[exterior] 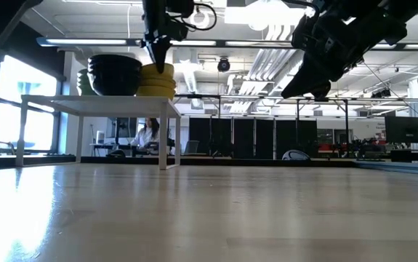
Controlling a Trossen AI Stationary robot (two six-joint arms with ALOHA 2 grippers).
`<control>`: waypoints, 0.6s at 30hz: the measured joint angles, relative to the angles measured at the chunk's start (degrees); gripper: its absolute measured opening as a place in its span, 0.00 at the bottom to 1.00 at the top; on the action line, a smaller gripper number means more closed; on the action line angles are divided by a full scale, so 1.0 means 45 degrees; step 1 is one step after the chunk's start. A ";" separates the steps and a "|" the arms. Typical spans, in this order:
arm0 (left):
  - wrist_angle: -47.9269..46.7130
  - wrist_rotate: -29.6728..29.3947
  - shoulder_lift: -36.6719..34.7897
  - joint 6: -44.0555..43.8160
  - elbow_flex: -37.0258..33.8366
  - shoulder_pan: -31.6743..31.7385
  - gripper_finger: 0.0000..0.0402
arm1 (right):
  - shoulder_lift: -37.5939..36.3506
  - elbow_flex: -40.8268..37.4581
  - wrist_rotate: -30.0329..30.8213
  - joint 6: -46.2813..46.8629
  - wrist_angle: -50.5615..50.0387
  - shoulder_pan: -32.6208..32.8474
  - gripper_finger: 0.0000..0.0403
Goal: Pick & Place Mini bowls
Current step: Stack the yellow patterned bowl on the yellow patterned bowl on the shelf
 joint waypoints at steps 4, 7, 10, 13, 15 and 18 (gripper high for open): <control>0.0114 -0.0016 -0.0019 -0.0087 0.0005 0.0003 0.06 | 0.0000 0.0000 0.0028 0.0005 0.0003 0.0000 0.00; 0.0278 -0.0103 -0.0021 -0.0167 0.0010 -0.0001 0.13 | 0.0000 0.0000 0.0051 0.0000 0.0003 0.0000 0.00; 0.0278 -0.0177 -0.0021 -0.0256 0.0010 -0.0006 0.19 | 0.0000 0.0000 0.0051 -0.0015 0.0003 0.0000 0.00; 0.0278 -0.0297 -0.0021 -0.0260 0.0010 -0.0006 0.24 | 0.0000 0.0000 0.0106 -0.0019 0.0003 0.0000 0.00; 0.0272 -0.0311 -0.0021 -0.0200 0.0010 -0.0006 0.27 | 0.0000 0.0000 0.0205 -0.0029 0.0003 0.0000 0.00; 0.0263 -0.0311 -0.0078 -0.0188 0.0010 -0.0006 0.30 | 0.0000 0.0000 0.0209 0.0014 0.0003 -0.0005 0.00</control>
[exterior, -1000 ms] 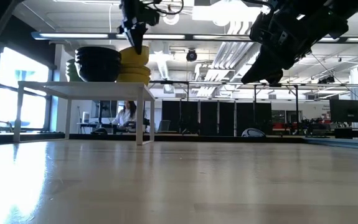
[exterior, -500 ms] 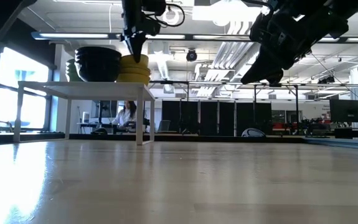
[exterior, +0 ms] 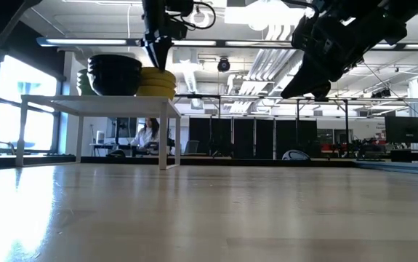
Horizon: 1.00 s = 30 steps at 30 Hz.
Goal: Pick & Place Mini bowls
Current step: Stack the yellow patterned bowl on the yellow patterned bowl on the shelf, then return to home Position
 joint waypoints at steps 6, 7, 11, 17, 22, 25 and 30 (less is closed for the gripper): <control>0.0030 0.0427 -0.0575 0.0014 0.0000 0.0000 0.30 | 0.0000 0.0000 0.0249 0.0168 0.0005 0.0000 0.00; 0.0120 0.0562 -0.0694 -0.0038 0.0000 0.0000 0.30 | 0.0000 0.0000 0.0326 0.0205 0.0005 0.0000 0.00; 0.1181 0.1006 -0.1142 -0.0645 0.0005 -0.0333 0.30 | 0.0000 0.0000 0.0561 0.0272 0.0005 0.0000 0.00; 0.4657 0.1622 -0.1953 -0.1045 -0.1100 -0.1857 0.12 | 0.0000 0.0000 0.1170 0.0671 0.0007 0.0000 0.00; 0.8568 0.3085 -0.2589 -0.1201 -0.3632 -0.3332 0.03 | 0.0000 0.0000 0.1376 0.0758 0.0243 -0.0001 0.00; 1.1261 0.3481 -0.3227 -0.1364 -0.5638 -0.4095 0.03 | 0.0000 0.0000 0.1261 0.0756 0.0479 0.0000 0.00; 1.4154 0.3730 -0.4582 -0.1960 -0.9092 -0.4778 0.01 | -0.0154 0.0000 0.1124 0.0758 0.0566 0.0000 0.00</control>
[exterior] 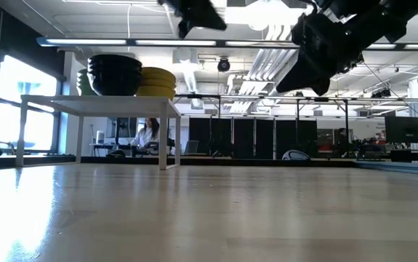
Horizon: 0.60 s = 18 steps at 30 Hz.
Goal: Pick & Place Mini bowls
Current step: Return to home Position
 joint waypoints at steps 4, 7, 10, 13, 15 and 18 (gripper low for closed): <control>0.2784 0.0715 -0.1428 -0.0437 -0.2802 0.0006 0.00 | -0.0636 0.0000 0.0005 -0.0097 0.0071 -0.0002 0.00; 0.4915 0.1197 -0.2486 -0.0925 -0.4744 0.0032 0.00 | -0.1415 0.0000 0.0284 -0.0140 0.0100 -0.0005 0.00; 0.6546 0.0991 -0.3391 -0.0990 -0.6272 0.0015 0.00 | -0.2233 0.0000 0.1066 -0.0139 -0.0005 -0.0024 0.00; 0.7157 0.0756 -0.4398 -0.1027 -0.7511 0.0023 0.00 | -0.2949 0.0000 0.1880 -0.0148 -0.0075 -0.0024 0.00; 0.7216 0.0419 -0.4929 -0.1025 -0.8103 0.0023 0.00 | -0.3377 0.0000 0.2509 -0.0293 -0.0212 -0.0024 0.00; 0.7169 0.0194 -0.5631 -0.1025 -0.8878 0.0023 0.00 | -0.3850 0.0000 0.3445 -0.1204 -0.0389 -0.0024 0.00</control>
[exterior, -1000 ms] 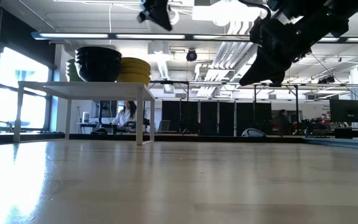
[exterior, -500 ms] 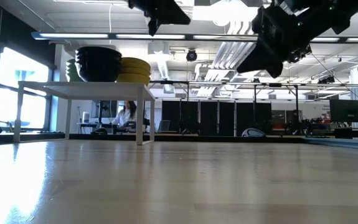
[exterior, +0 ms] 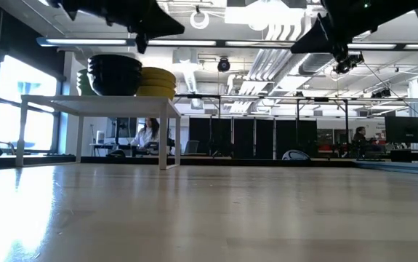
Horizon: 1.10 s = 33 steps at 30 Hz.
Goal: Pick & Place Mini bowls
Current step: Return to home Position
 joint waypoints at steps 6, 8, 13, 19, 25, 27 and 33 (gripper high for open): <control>-0.0005 -0.0726 -0.1634 0.0076 -0.1367 0.0008 0.00 | -0.0564 0.0000 0.0301 -0.0938 -0.0076 -0.0005 0.00; 0.0099 -0.0940 -0.2287 0.0115 -0.1938 0.0010 0.00 | -0.0595 0.0000 0.0237 -0.0948 -0.0081 -0.0005 0.00; 0.0206 -0.1209 -0.4371 0.0126 -0.3587 0.0010 0.00 | -0.0576 0.0000 0.0236 -0.0948 -0.0085 -0.0005 0.00; 0.0362 -0.1883 -0.7009 0.0541 -0.5449 0.0011 0.00 | -0.0576 0.0000 0.0812 -0.1071 -0.0037 -0.0005 0.00; -0.0531 -0.2148 -1.0306 0.0561 -0.6981 0.0010 0.00 | -0.1242 -0.1532 0.0248 -0.2509 0.2448 -0.0019 0.00; -0.1182 -0.2291 -1.1414 0.0340 -0.7372 0.0010 0.00 | -0.1697 -0.2528 -0.1121 -0.2926 0.3839 -0.0019 0.00; -0.2887 -0.2354 -1.3884 -0.0006 -0.8009 0.0010 0.00 | -0.2956 -0.5243 -0.1581 -0.1751 0.7589 -0.0381 0.00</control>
